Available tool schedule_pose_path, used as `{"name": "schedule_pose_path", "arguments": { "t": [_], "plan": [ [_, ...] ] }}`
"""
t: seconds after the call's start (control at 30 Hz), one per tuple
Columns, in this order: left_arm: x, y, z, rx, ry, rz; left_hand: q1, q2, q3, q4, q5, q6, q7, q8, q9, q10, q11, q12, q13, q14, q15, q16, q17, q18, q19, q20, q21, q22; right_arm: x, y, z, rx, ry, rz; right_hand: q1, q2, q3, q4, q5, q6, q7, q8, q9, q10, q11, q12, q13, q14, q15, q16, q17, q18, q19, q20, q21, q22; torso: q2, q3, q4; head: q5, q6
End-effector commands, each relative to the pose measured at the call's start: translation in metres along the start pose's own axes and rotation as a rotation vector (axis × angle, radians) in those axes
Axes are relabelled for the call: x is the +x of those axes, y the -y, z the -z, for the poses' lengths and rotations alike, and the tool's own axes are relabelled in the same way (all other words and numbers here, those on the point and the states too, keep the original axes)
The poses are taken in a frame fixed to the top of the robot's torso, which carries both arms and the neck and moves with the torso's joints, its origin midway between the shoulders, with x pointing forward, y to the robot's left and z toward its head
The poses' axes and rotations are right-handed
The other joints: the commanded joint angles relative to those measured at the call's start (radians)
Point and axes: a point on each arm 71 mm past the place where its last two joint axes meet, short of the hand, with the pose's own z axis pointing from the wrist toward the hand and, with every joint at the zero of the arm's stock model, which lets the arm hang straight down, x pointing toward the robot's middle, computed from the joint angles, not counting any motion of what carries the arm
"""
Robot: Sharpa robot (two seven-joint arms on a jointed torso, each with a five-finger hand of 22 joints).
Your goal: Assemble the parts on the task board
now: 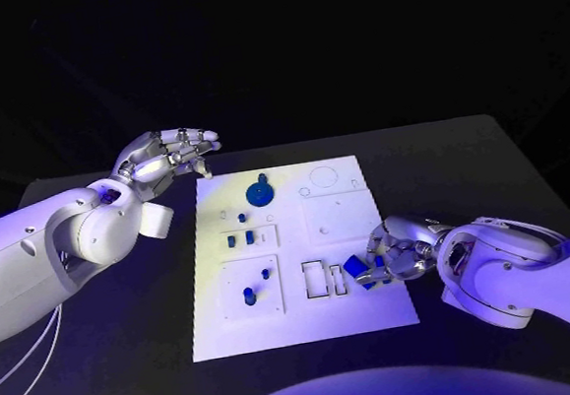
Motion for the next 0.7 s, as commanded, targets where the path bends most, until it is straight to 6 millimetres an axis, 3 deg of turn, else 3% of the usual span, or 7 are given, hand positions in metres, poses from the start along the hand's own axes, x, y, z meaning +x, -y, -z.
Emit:
{"name": "schedule_pose_path", "arguments": {
  "t": [0.03, 0.4, 0.5, 0.63, 0.7],
  "plan": [
    [0.0019, 0.0006, -0.0002, 0.005, -0.019, 0.008, -0.005, 0.000, -0.005, 0.001, 0.004, -0.005, 0.007, 0.000, 0.000, -0.009, 0.001, 0.005, -0.001, -0.004, 0.000, -0.003, -0.002, 0.007, 0.002, 0.002, -0.006, -0.002, 0.0037, -0.0004, -0.0010, 0.002, -0.014, 0.026, -0.008, -0.003, 0.006, 0.001, -0.002, 0.009, -0.003, 0.003, -0.002, 0.003, -0.003, -0.003, 0.008, 0.078, -0.005, 0.004, 0.141, -0.012, 0.003, 0.001, -0.003, 0.148, 0.000, 0.0001, 0.0000, 0.001, -0.001],
    [0.0013, 0.0008, 0.0006, 0.004, -0.018, 0.007, -0.005, 0.000, -0.005, 0.001, 0.004, -0.005, 0.007, 0.000, 0.000, -0.009, 0.001, 0.005, -0.001, -0.004, 0.000, -0.003, -0.002, 0.007, 0.002, 0.002, -0.006, -0.002, 0.0102, -0.0056, -0.0042, -0.013, -0.035, 0.043, 0.058, -0.002, 0.037, -0.006, -0.002, 0.036, -0.011, 0.011, -0.011, 0.008, -0.010, -0.005, 0.016, 0.079, -0.011, 0.006, 0.146, -0.012, 0.004, -0.005, -0.002, 0.151, 0.001, 0.0001, -0.0003, 0.002, -0.003],
    [0.0012, 0.0008, 0.0007, 0.004, -0.018, 0.007, -0.005, 0.000, -0.005, 0.000, 0.004, -0.004, 0.007, 0.001, 0.000, -0.009, 0.001, 0.006, -0.001, -0.004, -0.001, -0.004, -0.002, 0.007, 0.002, 0.002, -0.007, -0.002, 0.0115, -0.0067, -0.0046, -0.016, -0.037, 0.043, 0.097, 0.012, 0.056, -0.013, -0.002, 0.049, -0.015, 0.014, -0.015, 0.011, -0.014, -0.005, 0.022, 0.080, -0.015, 0.007, 0.148, -0.013, 0.005, -0.008, 0.000, 0.153, 0.000, 0.0004, -0.0008, 0.003, -0.004],
    [0.0012, 0.0008, 0.0008, 0.003, -0.018, 0.007, -0.005, 0.000, -0.005, 0.000, 0.004, -0.004, 0.007, 0.001, 0.000, -0.009, 0.001, 0.006, -0.001, -0.004, -0.001, -0.004, -0.002, 0.007, 0.002, 0.002, -0.007, -0.002, 0.0118, -0.0073, -0.0049, -0.017, -0.030, 0.047, 0.175, 0.049, 0.120, -0.033, -0.001, 0.080, -0.027, 0.022, -0.017, 0.016, -0.025, -0.005, 0.029, 0.080, -0.023, 0.008, 0.152, -0.013, 0.007, -0.014, 0.004, 0.156, 0.000, 0.0005, -0.0001, 0.003, -0.004],
    [0.0010, 0.0008, 0.0009, 0.003, -0.017, 0.007, -0.005, 0.000, -0.005, 0.000, 0.004, -0.004, 0.007, 0.001, 0.000, -0.009, 0.001, 0.006, -0.001, -0.004, -0.001, -0.004, -0.002, 0.007, 0.002, 0.002, -0.007, -0.002, 0.0117, -0.0073, -0.0049, -0.016, -0.028, 0.050, 0.187, 0.049, 0.135, -0.036, -0.001, 0.086, -0.029, 0.022, -0.019, 0.015, -0.027, -0.007, 0.029, 0.081, -0.026, 0.008, 0.153, -0.013, 0.007, -0.017, 0.004, 0.157, 0.000, 0.0005, -0.0001, 0.003, -0.003]
  ]
}}
